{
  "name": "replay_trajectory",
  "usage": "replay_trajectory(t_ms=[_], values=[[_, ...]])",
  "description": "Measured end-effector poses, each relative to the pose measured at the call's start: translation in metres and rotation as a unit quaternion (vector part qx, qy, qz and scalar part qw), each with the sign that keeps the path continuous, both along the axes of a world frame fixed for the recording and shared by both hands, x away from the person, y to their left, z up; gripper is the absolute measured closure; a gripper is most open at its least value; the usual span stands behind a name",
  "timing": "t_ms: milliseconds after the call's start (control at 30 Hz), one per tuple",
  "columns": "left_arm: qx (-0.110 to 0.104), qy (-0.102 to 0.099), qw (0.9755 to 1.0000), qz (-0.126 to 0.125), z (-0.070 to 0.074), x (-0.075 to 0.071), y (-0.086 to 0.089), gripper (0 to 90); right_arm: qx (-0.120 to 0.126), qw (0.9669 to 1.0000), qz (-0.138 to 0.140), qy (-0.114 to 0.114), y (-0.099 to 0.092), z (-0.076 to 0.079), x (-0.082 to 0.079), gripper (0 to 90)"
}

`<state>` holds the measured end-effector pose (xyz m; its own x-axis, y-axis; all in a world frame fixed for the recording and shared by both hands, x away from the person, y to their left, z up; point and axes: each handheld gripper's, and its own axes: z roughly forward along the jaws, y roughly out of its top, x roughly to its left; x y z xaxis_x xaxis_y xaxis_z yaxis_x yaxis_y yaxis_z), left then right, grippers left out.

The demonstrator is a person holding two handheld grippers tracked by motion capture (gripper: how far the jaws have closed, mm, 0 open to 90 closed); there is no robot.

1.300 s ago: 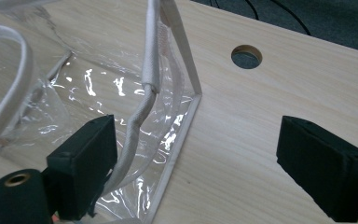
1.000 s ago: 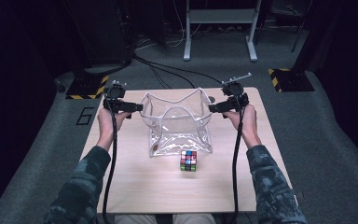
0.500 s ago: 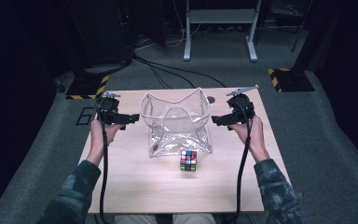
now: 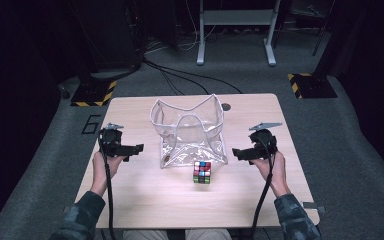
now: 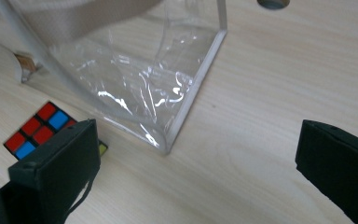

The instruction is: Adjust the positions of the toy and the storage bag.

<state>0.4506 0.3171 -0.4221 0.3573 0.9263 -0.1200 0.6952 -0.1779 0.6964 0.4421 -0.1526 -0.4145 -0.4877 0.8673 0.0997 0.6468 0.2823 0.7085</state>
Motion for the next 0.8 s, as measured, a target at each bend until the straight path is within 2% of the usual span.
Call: replay_trajectory(t_ms=[167, 333, 433, 600, 667, 733, 800], values=[[0.011, 0.011, 0.9999, -0.001, -0.024, -0.010, 0.005, 0.2, -0.012, 0.9999, -0.004, 0.011, 0.000, -0.026, -0.010, 0.0], [0.018, 0.027, 0.9995, -0.003, -0.047, -0.019, 0.011, 0.2, -0.025, 0.9996, -0.010, 0.005, 0.002, -0.049, -0.019, 0.0], [0.012, 0.038, 0.9992, 0.001, -0.059, -0.023, 0.016, 0.2, -0.027, 0.9995, -0.013, 0.008, 0.004, -0.061, -0.023, 0.0], [0.023, 0.040, 0.9989, 0.012, -0.077, -0.030, 0.023, 0.1, -0.033, 0.9992, -0.018, 0.015, 0.008, -0.082, -0.027, 0.0], [0.038, 0.043, 0.9982, 0.018, -0.084, -0.032, 0.026, 0.2, -0.034, 0.9992, -0.016, 0.013, 0.009, -0.088, -0.029, 0.0], [0.046, 0.045, 0.9976, 0.025, -0.088, -0.033, 0.028, 0.6, -0.038, 0.9991, -0.017, -0.004, 0.010, -0.093, -0.033, 0.0], [0.048, 0.044, 0.9974, 0.032, -0.091, -0.034, 0.030, 0.9, -0.039, 0.9990, -0.018, -0.009, 0.009, -0.098, -0.034, 0.0]])
